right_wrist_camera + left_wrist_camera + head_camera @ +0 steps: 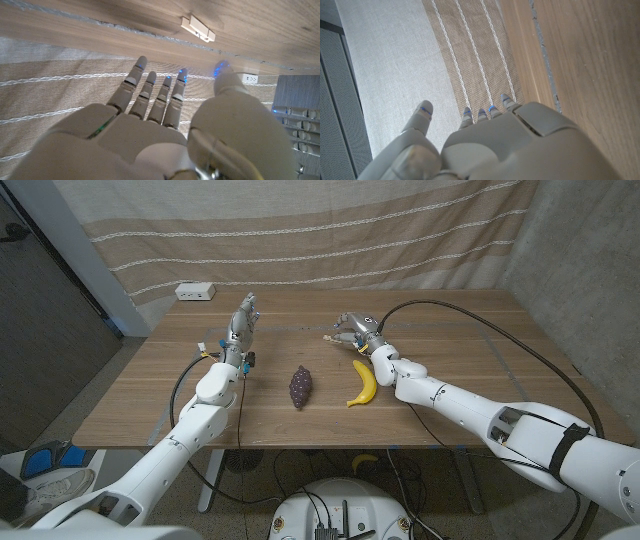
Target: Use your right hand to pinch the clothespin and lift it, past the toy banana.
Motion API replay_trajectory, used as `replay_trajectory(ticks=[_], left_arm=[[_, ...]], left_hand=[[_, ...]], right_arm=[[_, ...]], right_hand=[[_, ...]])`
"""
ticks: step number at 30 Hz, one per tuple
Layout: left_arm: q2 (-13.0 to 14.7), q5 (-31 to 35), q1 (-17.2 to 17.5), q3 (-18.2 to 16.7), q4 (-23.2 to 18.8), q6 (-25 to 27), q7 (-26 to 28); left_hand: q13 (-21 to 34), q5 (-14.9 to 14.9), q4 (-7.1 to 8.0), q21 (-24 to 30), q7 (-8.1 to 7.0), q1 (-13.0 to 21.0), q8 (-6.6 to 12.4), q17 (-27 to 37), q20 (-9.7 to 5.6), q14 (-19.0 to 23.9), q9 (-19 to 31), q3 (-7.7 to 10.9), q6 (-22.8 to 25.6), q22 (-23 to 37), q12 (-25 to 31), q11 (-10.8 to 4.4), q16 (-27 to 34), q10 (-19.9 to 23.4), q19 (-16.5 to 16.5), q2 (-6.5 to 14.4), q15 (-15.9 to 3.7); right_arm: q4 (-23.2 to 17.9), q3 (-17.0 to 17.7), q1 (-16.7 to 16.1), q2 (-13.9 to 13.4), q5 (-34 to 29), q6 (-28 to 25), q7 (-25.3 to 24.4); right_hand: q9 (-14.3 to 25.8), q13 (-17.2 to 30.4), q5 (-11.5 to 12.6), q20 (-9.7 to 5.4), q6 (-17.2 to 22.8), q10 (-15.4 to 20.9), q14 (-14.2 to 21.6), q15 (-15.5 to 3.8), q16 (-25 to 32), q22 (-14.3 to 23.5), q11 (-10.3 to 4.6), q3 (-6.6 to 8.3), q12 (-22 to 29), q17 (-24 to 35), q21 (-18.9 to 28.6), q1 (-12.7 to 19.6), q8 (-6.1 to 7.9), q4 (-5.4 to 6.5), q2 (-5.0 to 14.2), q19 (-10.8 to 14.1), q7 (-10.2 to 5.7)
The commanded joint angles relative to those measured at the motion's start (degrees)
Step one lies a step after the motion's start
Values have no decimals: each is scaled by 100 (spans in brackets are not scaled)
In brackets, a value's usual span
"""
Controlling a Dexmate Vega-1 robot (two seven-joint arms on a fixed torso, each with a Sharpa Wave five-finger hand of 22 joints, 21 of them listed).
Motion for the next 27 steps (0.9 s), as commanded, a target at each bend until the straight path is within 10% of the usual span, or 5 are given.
replay_trajectory(ticks=[1,27], left_arm=[[-12,-6,-21,4,18,0,1],[-47,3,-156,51,168,-75,-139]], left_hand=[[-2,4,-29,-23,-32,3,27,-4,43,-329,6,5,3,30,22,51,22,-41,-397,248,14],[-1,1,-55,-55,-14,9,31,-3,56,-307,7,-3,23,34,17,54,15,-21,-334,238,7]], right_arm=[[527,-182,146,196,43,86,-159],[964,-444,328,270,92,19,-202]], right_hand=[[9,26,44,-9,87,56,45,-717,44,21,-7,18,44,38,25,25,48,-9,75,54,21],[19,61,25,-34,269,109,74,-733,99,23,18,-37,53,105,31,7,132,69,173,86,59]])
